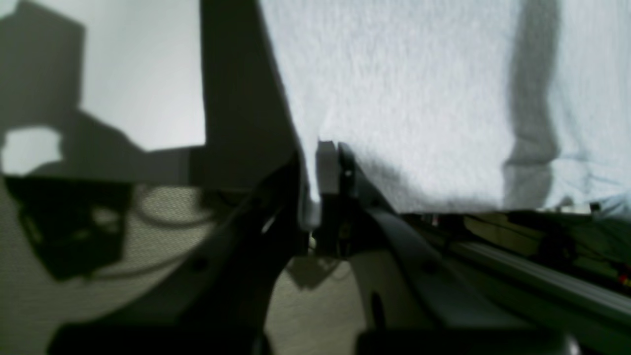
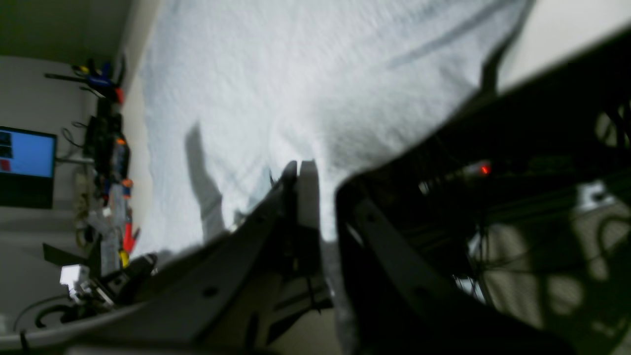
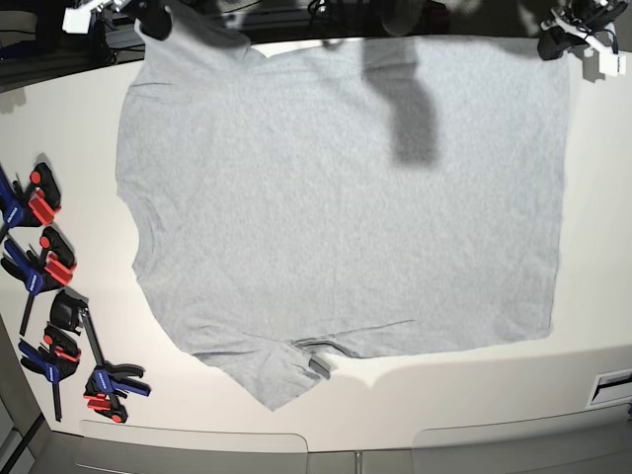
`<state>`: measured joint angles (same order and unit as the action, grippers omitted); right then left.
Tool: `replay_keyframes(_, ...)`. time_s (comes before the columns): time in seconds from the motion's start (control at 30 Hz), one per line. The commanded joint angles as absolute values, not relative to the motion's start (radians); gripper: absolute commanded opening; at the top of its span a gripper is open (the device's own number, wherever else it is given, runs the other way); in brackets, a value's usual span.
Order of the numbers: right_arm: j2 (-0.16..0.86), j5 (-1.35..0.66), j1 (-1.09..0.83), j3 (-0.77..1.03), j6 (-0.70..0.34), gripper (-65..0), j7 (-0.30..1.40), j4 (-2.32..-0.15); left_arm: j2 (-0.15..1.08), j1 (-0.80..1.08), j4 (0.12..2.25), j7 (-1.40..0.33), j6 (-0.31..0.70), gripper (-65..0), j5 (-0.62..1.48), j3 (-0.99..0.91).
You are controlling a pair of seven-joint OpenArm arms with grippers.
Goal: Fold the T-shirt properly
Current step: 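Grasp the shoulder corners and pull the shirt toward the robot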
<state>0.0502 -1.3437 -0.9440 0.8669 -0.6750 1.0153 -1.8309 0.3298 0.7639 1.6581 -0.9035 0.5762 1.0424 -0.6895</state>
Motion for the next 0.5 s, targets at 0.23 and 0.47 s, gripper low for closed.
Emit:
replay_keyframes(0.23, 0.058, -1.373, -0.968, 0.878, -0.693, -65.0, 1.041, -1.853, 0.344, 0.817, 1.724, -0.902, 0.580, -65.0, 1.045, -0.723)
replay_keyframes(0.47, 0.059, -1.396, -1.000, 0.879, -0.693, -65.0, 1.052, -1.853, 0.344, 0.817, 1.724, -0.905, 0.580, -65.0, 1.049, -0.789)
